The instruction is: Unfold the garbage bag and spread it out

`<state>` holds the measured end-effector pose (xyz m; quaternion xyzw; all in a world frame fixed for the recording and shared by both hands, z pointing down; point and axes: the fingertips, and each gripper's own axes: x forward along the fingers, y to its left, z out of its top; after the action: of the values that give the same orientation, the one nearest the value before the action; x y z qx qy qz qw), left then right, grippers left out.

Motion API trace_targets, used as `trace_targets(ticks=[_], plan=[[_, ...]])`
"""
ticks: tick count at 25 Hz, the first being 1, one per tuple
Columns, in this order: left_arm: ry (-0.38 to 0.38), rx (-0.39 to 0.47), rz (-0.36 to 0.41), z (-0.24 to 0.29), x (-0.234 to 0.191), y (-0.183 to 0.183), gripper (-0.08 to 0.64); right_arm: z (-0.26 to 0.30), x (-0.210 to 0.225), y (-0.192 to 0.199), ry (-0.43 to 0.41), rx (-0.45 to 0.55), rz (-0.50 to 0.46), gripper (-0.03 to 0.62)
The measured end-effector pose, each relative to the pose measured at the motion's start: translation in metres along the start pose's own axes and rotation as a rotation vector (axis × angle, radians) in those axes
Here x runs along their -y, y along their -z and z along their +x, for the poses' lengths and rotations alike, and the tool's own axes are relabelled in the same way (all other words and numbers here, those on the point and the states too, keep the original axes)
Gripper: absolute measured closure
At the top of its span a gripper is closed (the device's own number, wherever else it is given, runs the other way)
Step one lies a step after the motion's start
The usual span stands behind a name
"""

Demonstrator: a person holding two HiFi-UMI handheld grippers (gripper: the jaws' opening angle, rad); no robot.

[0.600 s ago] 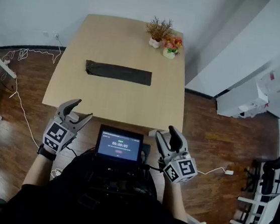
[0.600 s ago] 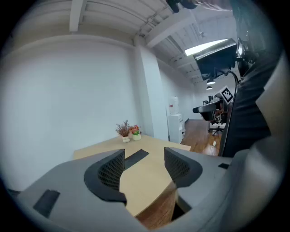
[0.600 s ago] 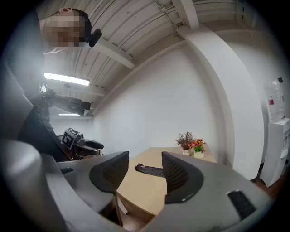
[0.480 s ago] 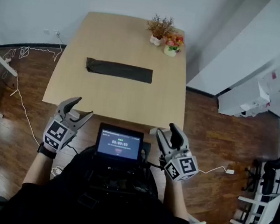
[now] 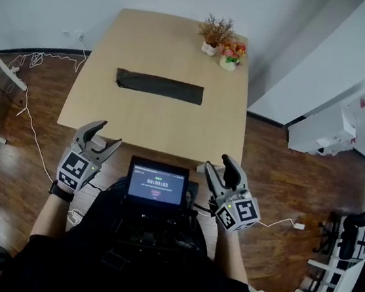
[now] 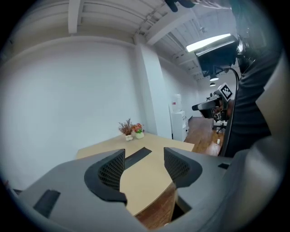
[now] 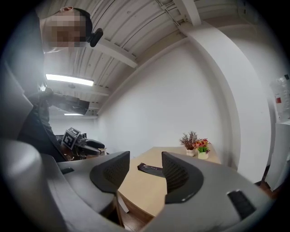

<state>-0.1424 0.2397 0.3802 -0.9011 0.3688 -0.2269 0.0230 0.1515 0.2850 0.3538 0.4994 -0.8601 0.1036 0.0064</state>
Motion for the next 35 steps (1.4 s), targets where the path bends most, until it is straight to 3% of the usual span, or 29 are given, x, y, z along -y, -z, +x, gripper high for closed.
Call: trace_targets(ticks=[9,21,29,35], plan=[[0.008,0.003,0.014,0.011,-0.012,0.003,0.288,0.019,-0.003,0.000,-0.021,-0.019,-0.042,0.360],[0.103,0.011,0.019,0.123,-0.075,-0.012,0.295,0.106,0.064,-0.021,0.034,-0.053,-0.054,0.365],[0.203,-0.003,0.100,0.205,-0.118,-0.012,0.324,0.190,0.092,-0.027,0.032,-0.099,-0.065,0.365],[0.295,-0.065,0.107,0.267,-0.139,0.018,0.349,0.249,0.117,-0.023,0.046,-0.149,-0.058,0.365]])
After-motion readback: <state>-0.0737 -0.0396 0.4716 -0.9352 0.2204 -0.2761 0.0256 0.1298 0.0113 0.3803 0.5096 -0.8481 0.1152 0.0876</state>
